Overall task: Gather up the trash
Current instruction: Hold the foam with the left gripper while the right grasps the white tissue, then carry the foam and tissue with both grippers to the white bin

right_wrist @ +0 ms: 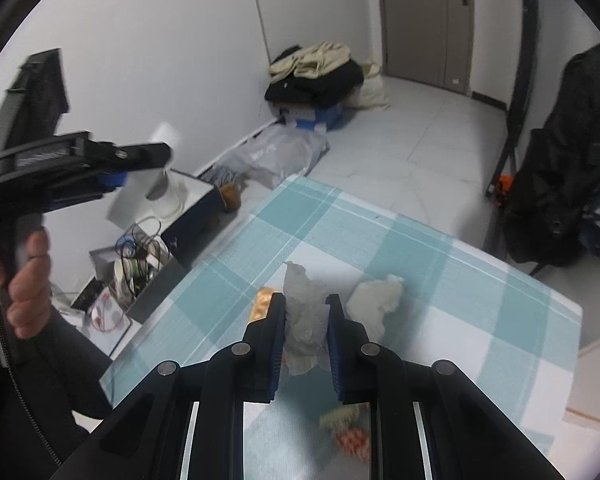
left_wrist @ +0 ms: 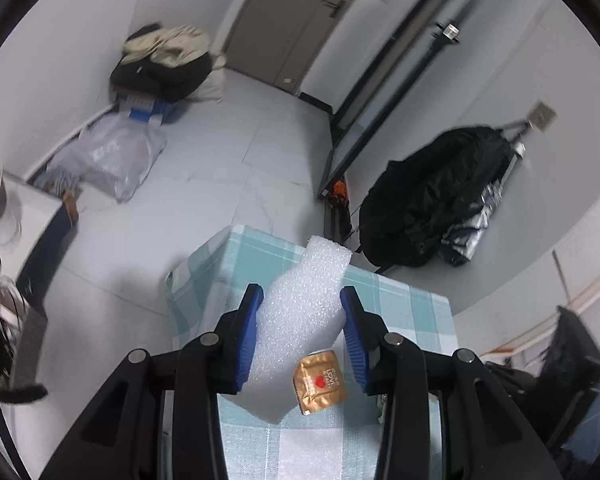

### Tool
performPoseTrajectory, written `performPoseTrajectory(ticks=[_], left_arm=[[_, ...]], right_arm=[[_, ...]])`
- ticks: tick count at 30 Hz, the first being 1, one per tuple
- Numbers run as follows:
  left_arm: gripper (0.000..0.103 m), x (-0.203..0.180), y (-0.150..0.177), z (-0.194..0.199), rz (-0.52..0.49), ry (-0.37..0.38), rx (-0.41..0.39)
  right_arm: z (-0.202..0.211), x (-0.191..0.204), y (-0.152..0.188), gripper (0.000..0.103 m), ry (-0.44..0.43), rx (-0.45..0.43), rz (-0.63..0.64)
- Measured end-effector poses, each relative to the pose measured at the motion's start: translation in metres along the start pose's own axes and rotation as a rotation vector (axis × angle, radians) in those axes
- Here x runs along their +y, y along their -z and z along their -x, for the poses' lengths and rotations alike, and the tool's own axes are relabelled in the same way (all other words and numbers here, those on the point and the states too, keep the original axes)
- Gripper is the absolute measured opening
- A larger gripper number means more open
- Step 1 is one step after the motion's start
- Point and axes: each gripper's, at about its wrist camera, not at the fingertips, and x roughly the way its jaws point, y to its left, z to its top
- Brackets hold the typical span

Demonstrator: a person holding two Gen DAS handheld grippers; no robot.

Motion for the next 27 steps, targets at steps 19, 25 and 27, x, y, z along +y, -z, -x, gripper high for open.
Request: performPoseTrajectory(ticks=[19, 25, 27], left_arm=[[0.034, -0.104, 0.037, 0.000, -0.287, 0.050, 0.067], [0.034, -0.150, 0.040, 0.007, -0.345, 0.108, 0.070], [0.034, -0.169, 0.042, 0.010, -0.378, 0.125, 0.068]], right_arm=[[0.133, -0.049, 0.057, 0.018, 0.062, -0.230, -0.188], [0.180, -0.076, 0.074, 0.018, 0.113, -0.310, -0.270], [0.197, -0.086, 0.080, 0.018, 0.128, -0.334, -0.295]])
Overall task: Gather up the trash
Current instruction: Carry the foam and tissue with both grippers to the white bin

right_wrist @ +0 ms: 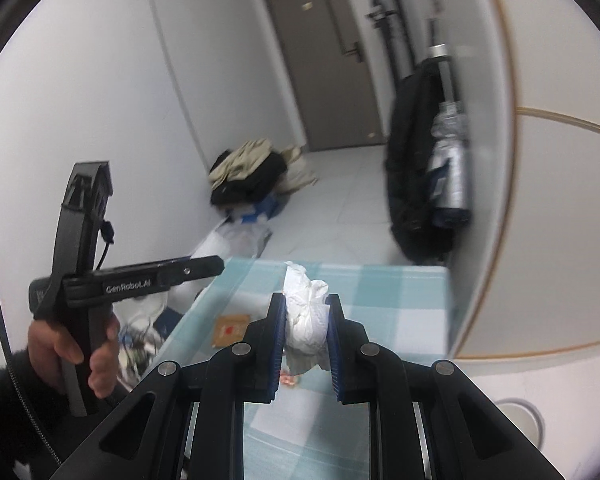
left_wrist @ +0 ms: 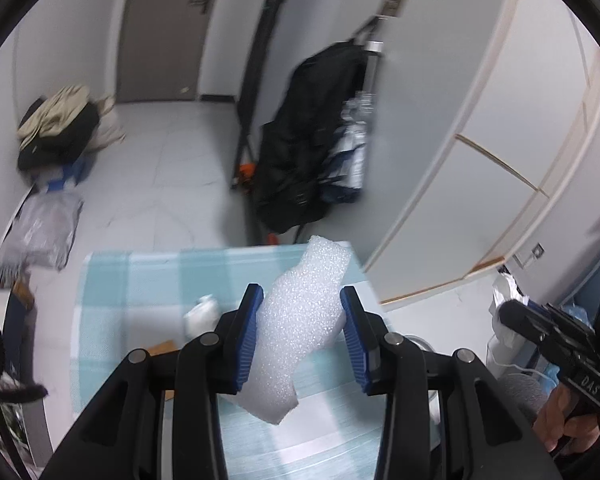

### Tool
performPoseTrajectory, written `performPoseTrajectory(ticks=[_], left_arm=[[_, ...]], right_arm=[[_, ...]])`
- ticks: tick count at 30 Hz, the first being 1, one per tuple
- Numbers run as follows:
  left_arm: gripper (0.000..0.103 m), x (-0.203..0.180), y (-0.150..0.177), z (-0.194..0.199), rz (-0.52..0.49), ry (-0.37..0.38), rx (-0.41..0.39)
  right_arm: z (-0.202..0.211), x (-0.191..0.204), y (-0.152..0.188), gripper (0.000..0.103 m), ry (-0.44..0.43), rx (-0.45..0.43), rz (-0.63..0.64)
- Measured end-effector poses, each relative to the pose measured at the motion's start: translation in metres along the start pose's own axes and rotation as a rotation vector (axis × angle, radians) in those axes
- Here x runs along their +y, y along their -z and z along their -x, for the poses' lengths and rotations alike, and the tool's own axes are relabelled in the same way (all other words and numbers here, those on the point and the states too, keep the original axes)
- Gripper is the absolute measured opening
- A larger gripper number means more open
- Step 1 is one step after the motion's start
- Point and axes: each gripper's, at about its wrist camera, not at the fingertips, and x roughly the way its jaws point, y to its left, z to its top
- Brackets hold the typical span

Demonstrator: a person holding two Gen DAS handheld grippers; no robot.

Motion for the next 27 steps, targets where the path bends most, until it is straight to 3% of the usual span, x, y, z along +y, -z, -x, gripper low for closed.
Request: performPoseTrajectory(ticks=[8, 13, 22, 27], left_arm=[[0.034, -0.075, -0.016, -0.014, -0.077, 0.106, 0.018], [0.034, -0.117, -0.018, -0.035, -0.124, 0.153, 0.055], [0.034, -0.184, -0.006, -0.083, -0.213, 0.227, 0.163], [0.034, -0.215, 0.008, -0.118, -0.251, 0.260, 0.246]], right_arm=[[0.066, -0.053, -0.012, 0.018, 0.100, -0.103, -0.069], [0.094, -0.087, -0.011, 0.018, 0.158, -0.123, -0.112], [0.121, -0.168, 0.020, 0.018, 0.279, -0.106, -0.258], [0.115, -0.217, 0.052, 0.018, 0.321, -0.032, -0.382]])
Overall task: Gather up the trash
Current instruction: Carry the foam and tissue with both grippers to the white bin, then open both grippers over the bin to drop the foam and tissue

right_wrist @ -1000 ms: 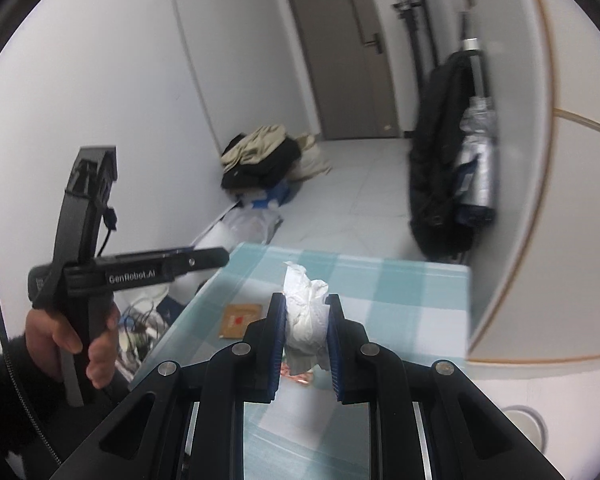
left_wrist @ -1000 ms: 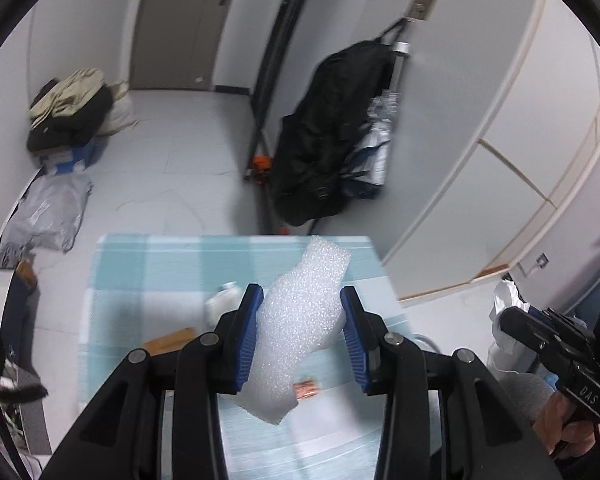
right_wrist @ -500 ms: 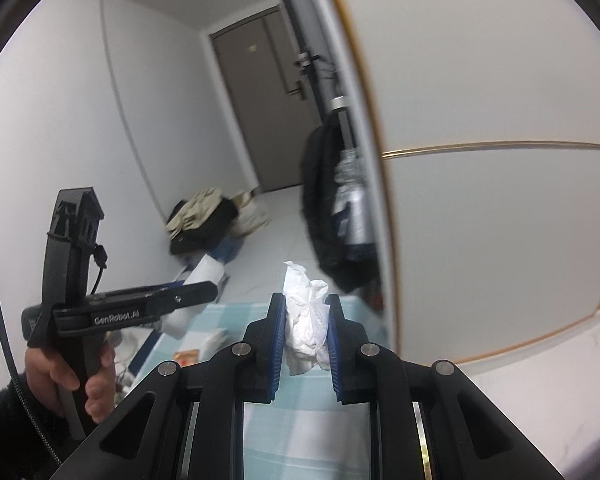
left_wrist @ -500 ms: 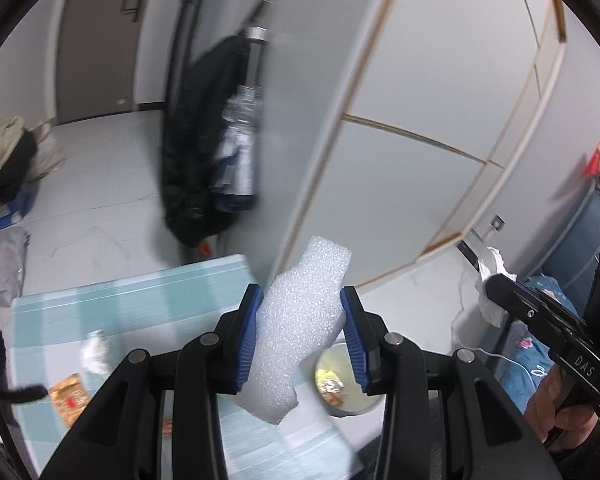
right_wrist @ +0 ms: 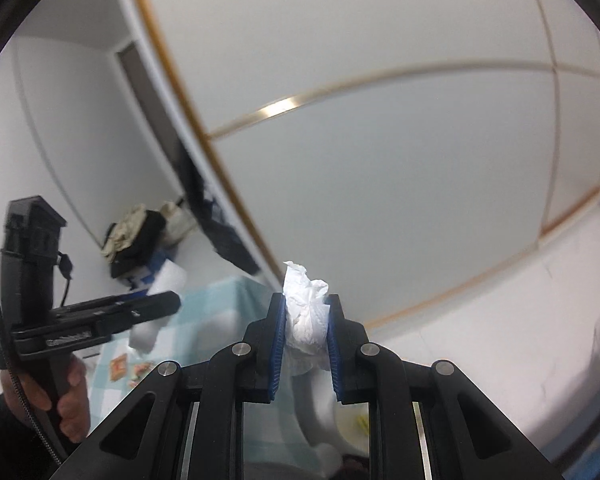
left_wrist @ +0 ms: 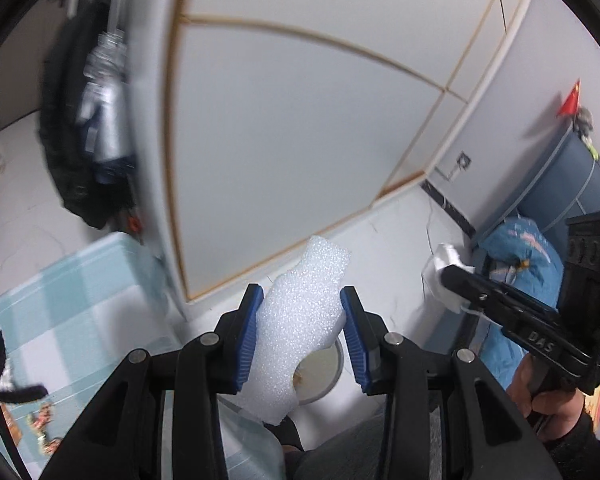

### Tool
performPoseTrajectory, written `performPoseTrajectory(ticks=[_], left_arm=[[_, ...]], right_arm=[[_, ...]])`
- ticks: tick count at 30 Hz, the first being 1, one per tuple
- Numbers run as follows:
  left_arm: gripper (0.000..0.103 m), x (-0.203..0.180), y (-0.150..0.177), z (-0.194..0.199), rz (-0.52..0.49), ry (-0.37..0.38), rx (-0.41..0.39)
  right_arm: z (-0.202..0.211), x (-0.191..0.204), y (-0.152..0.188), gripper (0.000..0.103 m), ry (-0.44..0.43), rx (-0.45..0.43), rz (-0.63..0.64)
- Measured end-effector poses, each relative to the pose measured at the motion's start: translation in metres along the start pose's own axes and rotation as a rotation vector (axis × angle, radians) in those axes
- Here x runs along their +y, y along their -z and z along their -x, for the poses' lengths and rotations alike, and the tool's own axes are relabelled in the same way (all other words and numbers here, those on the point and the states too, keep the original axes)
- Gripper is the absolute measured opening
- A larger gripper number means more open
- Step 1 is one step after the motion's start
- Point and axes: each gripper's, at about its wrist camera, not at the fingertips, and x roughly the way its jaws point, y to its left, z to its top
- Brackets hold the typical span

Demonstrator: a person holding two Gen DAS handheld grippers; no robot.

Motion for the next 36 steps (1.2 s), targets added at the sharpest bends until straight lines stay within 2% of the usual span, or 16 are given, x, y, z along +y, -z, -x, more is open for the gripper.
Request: performPoseTrajectory(ticks=[3, 12, 16, 26, 32, 36], left_arm=[[0.034, -0.009, 0.000, -0.027, -0.010, 0.014, 0.071], [0.034, -0.022, 0.007, -0.104, 0.000, 0.025, 0.255], [0.034, -0.018, 0.014, -0.130, 0.043, 0.046, 0.328], [0.034, -0.008, 0.028, -0.172, 0.109, 0.055, 0.467], [0.034, -0.002, 0.033, -0.190, 0.165, 0.079, 0.532], [0.034, -0.001, 0.036, -0.194, 0.165, 0.074, 0.554]], right_arm=[[-0.016, -0.034, 0.010, 0.018, 0.032, 0.052, -0.064], [-0.071, -0.100, 0.041, 0.018, 0.085, 0.178, -0.217], [-0.097, -0.129, 0.062, 0.018, 0.060, 0.246, -0.303], [-0.167, -0.153, 0.114, 0.018, -0.004, 0.433, -0.372], [-0.186, -0.164, 0.144, 0.021, -0.020, 0.489, -0.429], [-0.196, -0.165, 0.152, 0.022, -0.030, 0.524, -0.436]])
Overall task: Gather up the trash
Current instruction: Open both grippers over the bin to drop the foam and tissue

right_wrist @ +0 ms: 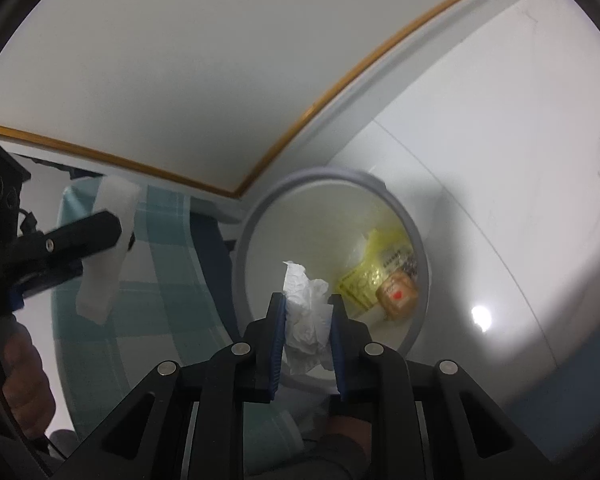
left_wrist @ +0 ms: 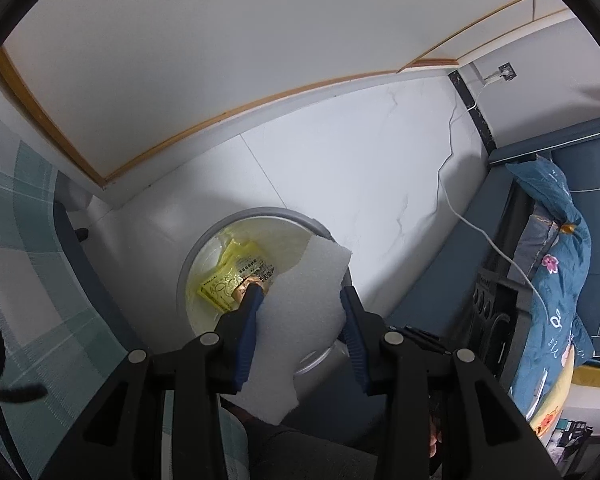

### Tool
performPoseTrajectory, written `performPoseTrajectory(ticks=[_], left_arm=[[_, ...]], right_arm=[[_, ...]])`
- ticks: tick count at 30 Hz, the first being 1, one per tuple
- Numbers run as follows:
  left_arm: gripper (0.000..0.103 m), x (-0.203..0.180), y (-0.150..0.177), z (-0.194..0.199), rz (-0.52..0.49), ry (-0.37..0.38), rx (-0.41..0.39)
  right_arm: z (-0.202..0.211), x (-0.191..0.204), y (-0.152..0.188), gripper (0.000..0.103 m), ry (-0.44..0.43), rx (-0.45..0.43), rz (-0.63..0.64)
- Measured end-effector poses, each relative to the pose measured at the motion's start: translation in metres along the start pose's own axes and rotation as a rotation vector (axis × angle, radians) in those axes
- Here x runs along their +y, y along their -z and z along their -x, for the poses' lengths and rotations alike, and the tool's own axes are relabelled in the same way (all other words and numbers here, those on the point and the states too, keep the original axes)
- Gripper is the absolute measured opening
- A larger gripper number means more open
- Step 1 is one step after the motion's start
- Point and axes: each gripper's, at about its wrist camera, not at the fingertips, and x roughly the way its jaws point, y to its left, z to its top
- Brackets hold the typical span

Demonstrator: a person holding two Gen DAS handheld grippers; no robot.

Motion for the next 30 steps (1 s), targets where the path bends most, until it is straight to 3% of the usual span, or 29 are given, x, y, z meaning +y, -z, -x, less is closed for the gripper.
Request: performPoseTrajectory(ticks=[5, 9, 14, 21, 27, 30], left_arm=[[0.034, 0.004, -0.001, -0.007, 0.017, -0.004, 0.027], [0.034, 0.004, -0.002, -0.012, 0.019, -0.003, 0.048], [0.034, 0.007, -0.003, -0.019, 0.017, -0.013, 0.070], [0.034, 0.002, -0.003, -0.043, 0.024, 0.012, 0.150], [0.036, -0.002, -0.003, -0.056, -0.003, -0.049, 0.182], [0.056, 0.001, -0.001, -0.060, 0.006, -0.070, 0.191]], right_arm=[[-0.003, -0.006, 0.000, 0.035, -0.004, 0.013, -0.006], [0.005, -0.009, 0.001, 0.051, -0.014, -0.009, -0.008], [0.016, -0.018, 0.005, 0.052, 0.004, -0.044, -0.025], [0.053, -0.028, 0.004, 0.054, 0.107, -0.189, -0.054], [0.069, -0.038, 0.000, 0.068, 0.127, -0.235, -0.098], [0.068, -0.040, -0.001, 0.072, 0.125, -0.232, -0.112]])
